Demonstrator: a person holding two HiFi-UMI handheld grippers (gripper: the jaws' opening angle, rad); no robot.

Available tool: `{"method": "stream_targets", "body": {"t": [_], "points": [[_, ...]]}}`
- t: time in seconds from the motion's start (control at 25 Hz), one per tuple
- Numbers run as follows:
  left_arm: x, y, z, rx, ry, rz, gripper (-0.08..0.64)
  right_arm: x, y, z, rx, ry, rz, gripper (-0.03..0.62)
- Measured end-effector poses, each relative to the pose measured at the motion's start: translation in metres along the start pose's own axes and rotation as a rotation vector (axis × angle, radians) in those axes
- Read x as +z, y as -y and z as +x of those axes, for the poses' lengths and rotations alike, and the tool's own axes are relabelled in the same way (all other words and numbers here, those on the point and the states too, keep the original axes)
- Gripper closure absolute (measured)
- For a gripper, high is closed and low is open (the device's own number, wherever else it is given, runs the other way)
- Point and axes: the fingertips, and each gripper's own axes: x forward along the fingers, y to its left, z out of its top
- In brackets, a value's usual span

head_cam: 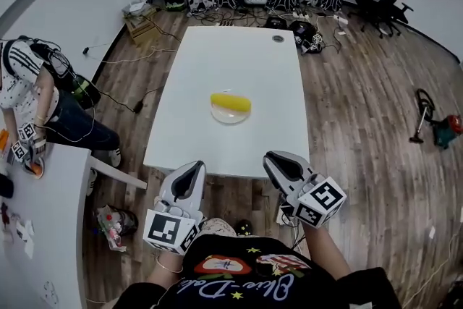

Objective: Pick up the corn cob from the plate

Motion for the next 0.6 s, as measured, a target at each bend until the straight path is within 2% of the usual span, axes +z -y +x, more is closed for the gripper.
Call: {"method": "stream_targets", "body": {"t": [0.08, 0.2, 0.36, 0.48, 0.56, 0.6], "points": [[-0.007, -0.014, 0.015, 0.001, -0.014, -0.016, 0.557, -0.011, 0.024, 0.024, -0.007, -0.057, -0.045, 0.577], [-0.009, -0.038, 0.045, -0.009, -0.015, 0.001, 0.557, -0.023, 0.063, 0.066, 0.001, -0.164, -0.093, 0.564], [-0.006, -0.061, 0.073, 0.001, 0.004, -0.009, 0.557, -0.044, 0.1, 0.109, 0.009, -0.293, -0.064, 0.473], [-0.004, -0.081, 0.092, 0.016, -0.002, 0.012, 0.557, -0.058, 0.125, 0.144, 0.014, -0.37, -0.076, 0.459], [-0.003, -0.098, 0.104, 0.027, 0.0, 0.017, 0.557, -0.079, 0.14, 0.175, 0.028, -0.483, -0.113, 0.441], [-0.004, -0.107, 0.108, 0.034, -0.003, 0.011, 0.557, -0.091, 0.147, 0.191, 0.037, -0.554, -0.145, 0.411]]}}
